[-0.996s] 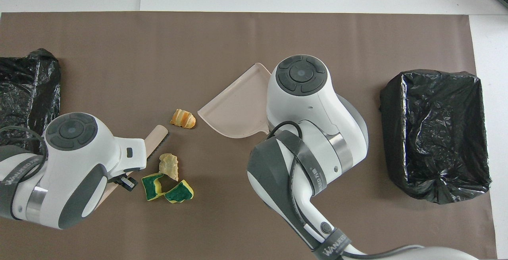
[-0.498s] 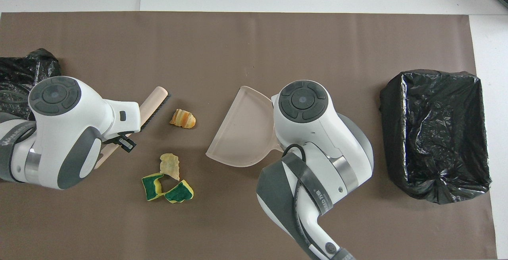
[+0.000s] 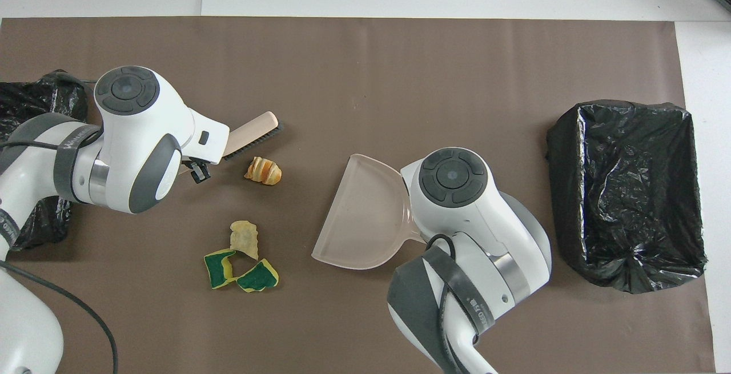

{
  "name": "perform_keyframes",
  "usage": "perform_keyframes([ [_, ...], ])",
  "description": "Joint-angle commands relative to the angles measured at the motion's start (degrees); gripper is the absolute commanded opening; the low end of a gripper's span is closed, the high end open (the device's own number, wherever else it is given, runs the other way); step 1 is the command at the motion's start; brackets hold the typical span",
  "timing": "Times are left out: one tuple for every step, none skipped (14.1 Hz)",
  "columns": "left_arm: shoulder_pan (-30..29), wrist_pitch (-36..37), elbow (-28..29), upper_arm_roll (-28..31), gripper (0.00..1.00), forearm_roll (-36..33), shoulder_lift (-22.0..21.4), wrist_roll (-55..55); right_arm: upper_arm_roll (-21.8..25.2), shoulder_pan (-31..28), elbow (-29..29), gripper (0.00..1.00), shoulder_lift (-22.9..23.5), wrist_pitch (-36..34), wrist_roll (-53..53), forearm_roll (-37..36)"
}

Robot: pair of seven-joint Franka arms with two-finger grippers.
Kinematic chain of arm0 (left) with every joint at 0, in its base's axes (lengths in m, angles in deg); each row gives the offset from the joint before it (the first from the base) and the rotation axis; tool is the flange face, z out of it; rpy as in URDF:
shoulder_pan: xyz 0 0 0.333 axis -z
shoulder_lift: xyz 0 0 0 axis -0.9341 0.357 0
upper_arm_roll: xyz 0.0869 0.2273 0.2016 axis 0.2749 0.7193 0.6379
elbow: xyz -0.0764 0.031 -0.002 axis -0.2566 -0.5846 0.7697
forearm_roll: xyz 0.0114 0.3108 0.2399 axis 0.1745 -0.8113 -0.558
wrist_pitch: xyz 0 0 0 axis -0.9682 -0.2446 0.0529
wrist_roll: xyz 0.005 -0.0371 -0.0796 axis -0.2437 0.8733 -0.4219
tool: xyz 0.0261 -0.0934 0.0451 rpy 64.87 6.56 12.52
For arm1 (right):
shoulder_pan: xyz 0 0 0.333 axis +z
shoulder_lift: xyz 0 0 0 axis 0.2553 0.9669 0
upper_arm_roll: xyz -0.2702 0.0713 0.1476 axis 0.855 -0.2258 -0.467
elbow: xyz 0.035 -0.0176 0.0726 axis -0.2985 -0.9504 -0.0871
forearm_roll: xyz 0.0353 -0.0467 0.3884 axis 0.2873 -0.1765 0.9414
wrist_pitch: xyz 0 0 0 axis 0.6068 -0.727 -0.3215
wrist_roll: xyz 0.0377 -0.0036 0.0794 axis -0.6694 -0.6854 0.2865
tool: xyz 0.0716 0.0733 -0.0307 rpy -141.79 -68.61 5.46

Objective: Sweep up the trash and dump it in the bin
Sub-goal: 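Sweep the trash with the left gripper while the right gripper slides the dustpan closer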

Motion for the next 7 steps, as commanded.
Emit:
perform_keyframes([
  [0.8, -0.1, 4.3, 0.0, 0.00, -0.2, -3.3, -5.1, -0.5, -0.6, -2.0, 0.00, -1.5, 1.8, -0.8, 0.1],
  [1.6, 1.3, 5.4, 0.1, 0.00, -0.2, -4.1, -6.7, -0.5, -0.4, -2.0, 0.00, -1.1, 1.9, -0.8, 0.1],
  [2.0, 3.6, 6.0, 0.1, 0.00, -0.3, -4.9, -7.0, -0.5, 0.1, -2.4, 0.00, -0.8, 1.9, -0.8, 0.1],
  [3.0, 5.6, 7.0, 0.1, 0.00, -0.3, -5.9, -7.0, -0.5, 0.2, -2.7, 0.00, -0.7, 1.9, -0.8, -0.1],
  [4.1, 7.1, 9.0, 0.1, 0.00, -0.3, -7.4, -7.0, -0.5, 0.5, -3.3, 0.00, -0.7, 2.2, -1.1, -0.3],
  [4.4, 7.2, 12.0, 0.1, 0.00, -0.5, -10.0, -7.1, -0.5, 0.9, -4.7, 0.00, -0.7, 4.3, -1.0, -0.8],
  [4.4, 7.6, 14.5, 0.0, 0.00, -0.5, -12.5, -7.1, -0.5, 0.9, -6.2, 0.00, -0.9, 6.7, -0.6, -1.0],
])
